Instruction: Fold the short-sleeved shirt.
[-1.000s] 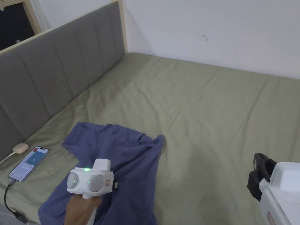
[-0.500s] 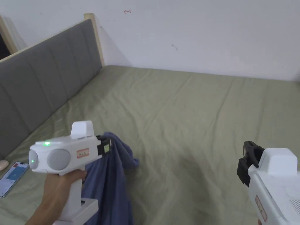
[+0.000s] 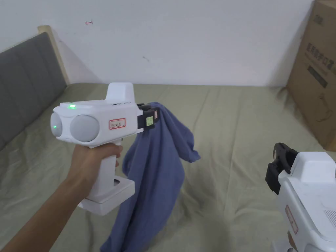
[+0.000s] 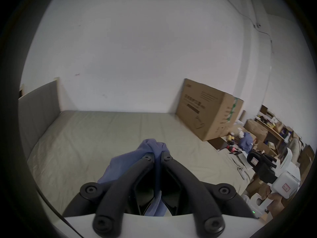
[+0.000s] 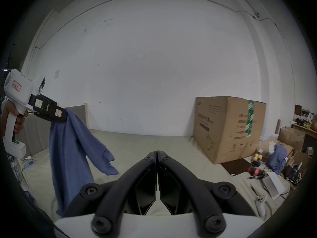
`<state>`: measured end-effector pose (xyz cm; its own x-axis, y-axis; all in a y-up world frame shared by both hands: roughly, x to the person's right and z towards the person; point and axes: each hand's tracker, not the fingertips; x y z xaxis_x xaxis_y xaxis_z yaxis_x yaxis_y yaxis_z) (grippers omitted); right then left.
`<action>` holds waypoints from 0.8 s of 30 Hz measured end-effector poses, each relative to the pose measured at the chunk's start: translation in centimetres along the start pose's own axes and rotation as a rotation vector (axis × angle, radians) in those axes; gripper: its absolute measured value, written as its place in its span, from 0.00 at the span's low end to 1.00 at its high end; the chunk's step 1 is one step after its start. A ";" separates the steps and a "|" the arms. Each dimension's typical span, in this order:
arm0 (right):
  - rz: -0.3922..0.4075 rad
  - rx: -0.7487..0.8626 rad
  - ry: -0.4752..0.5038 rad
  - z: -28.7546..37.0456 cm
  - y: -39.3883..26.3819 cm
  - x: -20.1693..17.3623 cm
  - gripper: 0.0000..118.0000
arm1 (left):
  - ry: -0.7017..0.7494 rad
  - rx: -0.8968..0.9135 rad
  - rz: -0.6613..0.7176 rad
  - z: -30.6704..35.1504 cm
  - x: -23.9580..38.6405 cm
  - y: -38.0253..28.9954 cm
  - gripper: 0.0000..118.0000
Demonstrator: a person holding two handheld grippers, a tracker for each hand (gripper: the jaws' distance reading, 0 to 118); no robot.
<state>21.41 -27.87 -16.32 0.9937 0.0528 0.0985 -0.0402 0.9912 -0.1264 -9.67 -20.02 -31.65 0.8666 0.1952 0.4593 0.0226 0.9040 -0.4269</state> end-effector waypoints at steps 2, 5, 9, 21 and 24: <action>-0.003 0.002 -0.028 0.5 0.1 1.4 0.00 | -0.026 -0.006 -0.025 -1.4 2.1 0.3 0.01; -0.006 0.005 -0.070 1.1 -0.2 3.2 0.00 | -0.113 -0.036 -0.023 -3.6 5.0 -0.1 0.01; -0.009 -0.005 -0.109 1.7 -0.5 4.5 0.00 | -0.196 -0.133 -0.047 -7.5 8.2 -2.9 0.01; -0.017 -0.059 -0.135 1.3 -2.8 6.5 0.00 | -0.142 -0.539 -0.118 -16.8 10.4 -18.3 0.01; -0.014 -0.069 -0.130 1.2 -3.1 6.5 0.00 | -0.074 -0.620 -0.147 -18.0 9.5 -21.7 0.01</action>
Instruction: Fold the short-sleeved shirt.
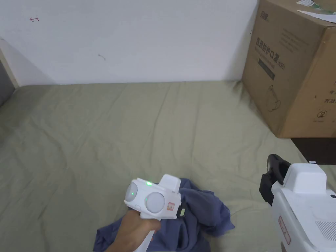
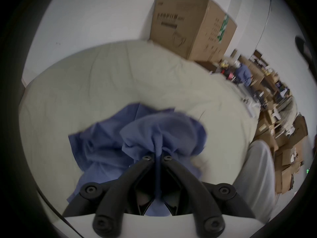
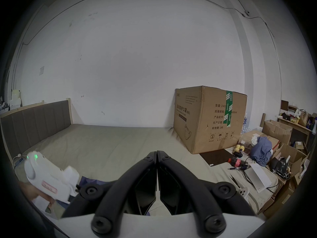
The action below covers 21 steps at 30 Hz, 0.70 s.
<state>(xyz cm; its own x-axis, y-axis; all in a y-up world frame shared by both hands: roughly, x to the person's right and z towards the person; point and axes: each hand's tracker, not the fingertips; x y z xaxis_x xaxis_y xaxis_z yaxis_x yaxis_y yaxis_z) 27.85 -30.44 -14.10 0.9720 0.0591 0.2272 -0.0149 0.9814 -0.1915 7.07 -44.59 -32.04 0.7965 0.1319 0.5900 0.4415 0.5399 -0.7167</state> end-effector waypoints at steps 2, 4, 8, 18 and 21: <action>-0.001 -0.006 0.002 -0.1 -0.2 0.0 0.00 | 0.054 -0.062 -0.025 -1.6 -0.3 -1.1 0.01; -0.005 -0.012 0.004 0.2 -0.2 -0.1 0.00 | 0.084 -0.107 -0.029 -3.0 -0.7 -1.9 0.01; -0.004 -0.015 0.008 0.4 -0.2 -0.6 0.00 | 0.082 -0.089 0.012 -2.7 -0.9 -2.2 0.15; -0.002 0.020 0.019 1.3 1.8 -2.0 0.00 | 0.113 0.359 0.116 10.6 -1.2 0.9 0.94; -0.006 0.037 0.024 1.4 2.3 -2.1 0.00 | 0.180 0.543 0.096 15.6 -1.4 1.1 0.94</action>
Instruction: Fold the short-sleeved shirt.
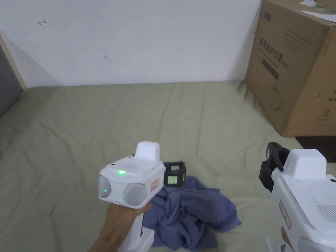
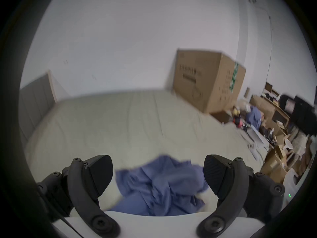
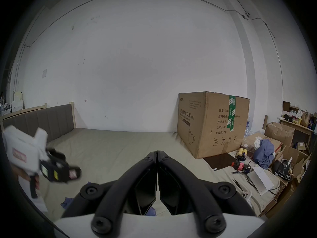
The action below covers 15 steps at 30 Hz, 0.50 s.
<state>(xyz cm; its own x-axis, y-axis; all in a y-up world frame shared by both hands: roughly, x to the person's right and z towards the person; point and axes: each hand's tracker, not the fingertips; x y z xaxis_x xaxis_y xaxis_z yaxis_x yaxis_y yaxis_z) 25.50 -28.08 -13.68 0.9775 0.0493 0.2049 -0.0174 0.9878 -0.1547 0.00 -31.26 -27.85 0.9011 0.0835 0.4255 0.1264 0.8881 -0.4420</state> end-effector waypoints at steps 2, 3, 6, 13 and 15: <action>0.001 0.012 0.003 0.1 0.4 -0.3 0.00 | 0.042 0.095 -0.027 2.1 -0.6 1.0 0.94; 0.002 0.017 0.005 0.1 0.6 -0.4 0.00 | 0.072 0.135 -0.038 3.1 -1.0 1.4 0.94; 0.001 0.034 0.012 0.4 1.2 -1.0 0.00 | 0.161 0.247 -0.073 5.2 -1.9 1.6 0.93; 0.005 0.059 0.023 0.8 2.0 -1.8 0.00 | 0.302 0.376 -0.125 7.7 -3.5 0.1 0.68; 0.006 0.064 0.025 0.7 2.0 -1.8 0.00 | 0.310 0.378 -0.121 7.9 -3.9 0.0 0.40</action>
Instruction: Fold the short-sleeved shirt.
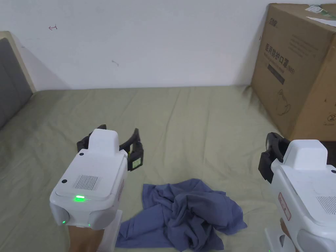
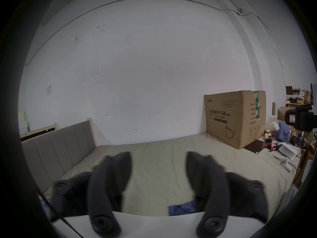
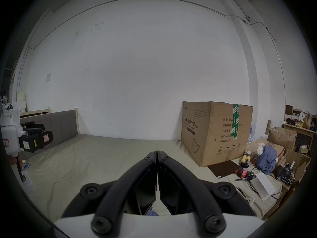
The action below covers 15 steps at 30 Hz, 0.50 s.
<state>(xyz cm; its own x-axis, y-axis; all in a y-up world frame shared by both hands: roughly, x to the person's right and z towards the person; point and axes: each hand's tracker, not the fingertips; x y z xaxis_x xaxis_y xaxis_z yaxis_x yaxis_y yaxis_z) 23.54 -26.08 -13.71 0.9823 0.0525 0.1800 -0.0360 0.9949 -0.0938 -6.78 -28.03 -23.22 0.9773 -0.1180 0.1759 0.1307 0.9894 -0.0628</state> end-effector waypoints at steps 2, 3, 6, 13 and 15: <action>0.034 -0.006 0.051 0.1 0.0 -0.4 0.00 | 0.002 -0.005 0.028 -0.2 -0.5 -0.1 0.05; 0.033 -0.005 0.050 0.2 0.1 -0.6 0.00 | 0.012 -0.011 0.047 -0.3 -0.7 -0.2 0.00; 0.022 -0.015 0.064 0.3 0.3 -0.9 0.00 | -0.009 -0.034 0.103 -0.5 -1.4 -0.1 0.00; 0.035 -0.002 0.064 0.3 0.2 -1.1 0.00 | -0.012 -0.170 0.099 -1.5 -1.8 -1.1 0.00; 0.025 -0.011 0.066 0.2 0.0 -1.1 0.00 | -0.014 -0.276 0.120 -2.3 -2.0 -2.2 0.00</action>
<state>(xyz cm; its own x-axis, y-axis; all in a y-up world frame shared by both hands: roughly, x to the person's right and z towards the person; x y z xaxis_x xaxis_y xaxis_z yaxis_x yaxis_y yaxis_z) 22.40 -26.08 -13.71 0.9911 0.0713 0.1122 -0.0592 0.9924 -0.1081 -8.66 -30.21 -25.70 0.9865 0.0016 0.1640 0.0564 0.9358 -0.3480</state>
